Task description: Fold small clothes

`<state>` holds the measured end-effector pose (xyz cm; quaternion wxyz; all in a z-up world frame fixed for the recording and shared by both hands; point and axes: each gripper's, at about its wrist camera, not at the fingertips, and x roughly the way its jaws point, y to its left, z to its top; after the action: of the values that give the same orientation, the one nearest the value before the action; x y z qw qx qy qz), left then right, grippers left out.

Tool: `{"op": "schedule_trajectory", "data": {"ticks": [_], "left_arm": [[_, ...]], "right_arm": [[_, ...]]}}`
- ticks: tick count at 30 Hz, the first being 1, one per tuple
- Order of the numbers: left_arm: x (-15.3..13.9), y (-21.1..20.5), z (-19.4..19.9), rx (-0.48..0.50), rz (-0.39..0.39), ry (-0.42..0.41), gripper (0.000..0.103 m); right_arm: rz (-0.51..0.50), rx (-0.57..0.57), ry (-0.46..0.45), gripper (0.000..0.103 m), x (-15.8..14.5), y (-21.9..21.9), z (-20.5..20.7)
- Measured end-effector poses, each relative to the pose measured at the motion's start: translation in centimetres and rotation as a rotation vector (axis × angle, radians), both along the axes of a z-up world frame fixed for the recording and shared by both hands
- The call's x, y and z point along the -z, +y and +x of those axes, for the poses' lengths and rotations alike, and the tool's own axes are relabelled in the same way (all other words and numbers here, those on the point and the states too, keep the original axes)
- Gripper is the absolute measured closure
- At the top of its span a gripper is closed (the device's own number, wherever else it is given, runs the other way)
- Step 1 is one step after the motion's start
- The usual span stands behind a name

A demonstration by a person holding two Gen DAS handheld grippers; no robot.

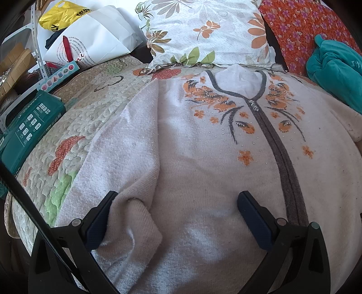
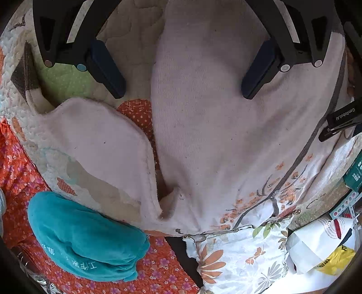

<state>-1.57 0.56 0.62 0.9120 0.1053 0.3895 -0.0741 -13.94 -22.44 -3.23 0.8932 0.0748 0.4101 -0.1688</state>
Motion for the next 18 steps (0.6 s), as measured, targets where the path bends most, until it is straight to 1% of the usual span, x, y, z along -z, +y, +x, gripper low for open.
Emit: {"op": "schedule_trajectory", "data": {"ticks": [8,13,15,16,17,18], "left_arm": [[0.0,0.1,0.0,0.000,0.001,-0.001,0.000],[-0.1,0.1,0.6,0.003,0.014,0.021,0.000],[-0.6,0.1,0.9,0.013,0.045,0.054,0.000],[-0.8,0.1,0.9,0.013,0.052,0.070,0.003],[-1.4,0.4,0.9,0.015,0.042,0.087,0.011],[-2.3,0.9,0.7,0.026,0.010,0.095,0.013]], "right_arm": [[-0.026,0.006,0.002,0.000,0.1,0.3,0.0],[-0.034,0.014,-0.014,0.000,0.0,0.5,-0.2],[-0.034,0.019,-0.021,0.000,0.0,0.5,-0.5],[-0.032,0.020,-0.023,0.000,0.0,0.5,-0.6],[-0.028,0.020,-0.025,0.000,0.0,0.4,-0.7],[-0.020,0.019,-0.029,0.000,-0.1,0.3,-0.8]]}}
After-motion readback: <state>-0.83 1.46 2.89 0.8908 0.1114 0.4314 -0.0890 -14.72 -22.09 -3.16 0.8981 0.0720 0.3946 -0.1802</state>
